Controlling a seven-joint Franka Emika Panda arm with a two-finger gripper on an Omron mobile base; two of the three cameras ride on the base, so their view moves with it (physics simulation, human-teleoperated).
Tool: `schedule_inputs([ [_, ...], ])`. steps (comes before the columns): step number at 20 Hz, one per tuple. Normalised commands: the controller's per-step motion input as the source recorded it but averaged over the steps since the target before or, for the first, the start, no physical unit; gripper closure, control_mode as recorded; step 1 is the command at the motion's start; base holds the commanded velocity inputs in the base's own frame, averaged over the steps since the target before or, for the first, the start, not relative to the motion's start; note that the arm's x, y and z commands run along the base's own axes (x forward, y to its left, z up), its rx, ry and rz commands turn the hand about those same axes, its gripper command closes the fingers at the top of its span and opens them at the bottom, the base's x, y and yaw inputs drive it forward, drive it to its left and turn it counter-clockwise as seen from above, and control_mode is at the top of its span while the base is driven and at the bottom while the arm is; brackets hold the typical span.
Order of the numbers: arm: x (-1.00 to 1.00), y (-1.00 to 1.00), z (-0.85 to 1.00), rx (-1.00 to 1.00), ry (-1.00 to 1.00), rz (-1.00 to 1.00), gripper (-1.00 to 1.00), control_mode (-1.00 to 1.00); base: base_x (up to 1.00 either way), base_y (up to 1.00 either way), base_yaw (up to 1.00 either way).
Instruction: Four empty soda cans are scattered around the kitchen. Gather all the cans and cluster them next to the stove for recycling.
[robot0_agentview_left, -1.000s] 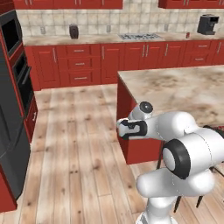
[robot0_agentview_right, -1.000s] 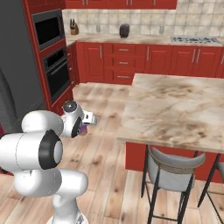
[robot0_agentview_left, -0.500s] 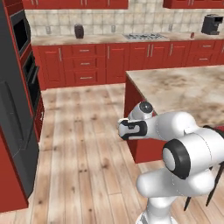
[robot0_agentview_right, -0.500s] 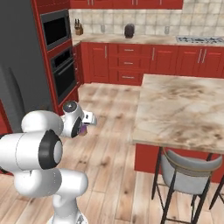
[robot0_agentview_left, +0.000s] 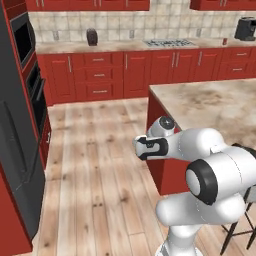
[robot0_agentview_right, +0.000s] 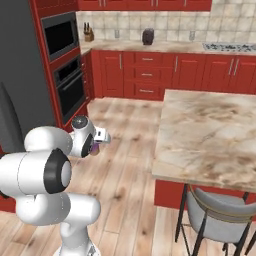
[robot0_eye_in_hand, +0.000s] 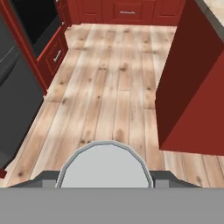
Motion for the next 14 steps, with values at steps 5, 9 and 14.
schedule_inputs([
  [5,0.0,0.0,0.0,0.0,0.0,0.0,1.0,1.0,0.61,0.26,0.0],
  [9,0.0,0.0,0.0,0.0,0.0,0.0,1.0,1.0,0.6,0.25,0.0],
  [14,0.0,0.0,0.0,0.0,0.0,0.0,1.0,1.0,0.59,0.26,0.0],
])
